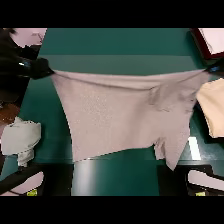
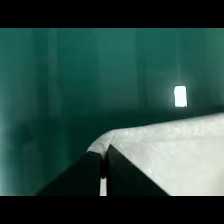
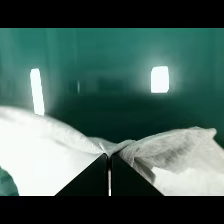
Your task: Fold the shirts.
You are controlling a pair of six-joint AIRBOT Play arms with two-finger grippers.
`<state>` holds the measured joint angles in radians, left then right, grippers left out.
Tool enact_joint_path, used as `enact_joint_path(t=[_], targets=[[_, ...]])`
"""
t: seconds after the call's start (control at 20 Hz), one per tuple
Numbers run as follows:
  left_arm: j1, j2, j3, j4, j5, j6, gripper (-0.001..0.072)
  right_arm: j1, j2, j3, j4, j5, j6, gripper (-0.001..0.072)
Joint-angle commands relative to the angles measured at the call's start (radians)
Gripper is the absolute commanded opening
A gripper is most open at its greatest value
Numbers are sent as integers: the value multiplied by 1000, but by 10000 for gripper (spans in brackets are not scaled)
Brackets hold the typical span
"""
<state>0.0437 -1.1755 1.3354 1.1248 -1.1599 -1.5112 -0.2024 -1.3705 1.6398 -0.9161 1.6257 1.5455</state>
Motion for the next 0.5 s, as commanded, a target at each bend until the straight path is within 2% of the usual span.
enact_joint_path(t=[0.0,0.25,0.35,0.45], targets=[[1,-194,-45,-12,198,80,29,119,-207,-73,-29,-164,8,6],[0,-287,-33,-45,509,108,29,146,-409,98,-31,-389,-7,6],[0,-293,-1,-72,582,150,29,146,-452,183,-47,-447,-10,6],[0,-305,42,-95,595,185,29,153,-466,250,-142,-472,-10,6]])
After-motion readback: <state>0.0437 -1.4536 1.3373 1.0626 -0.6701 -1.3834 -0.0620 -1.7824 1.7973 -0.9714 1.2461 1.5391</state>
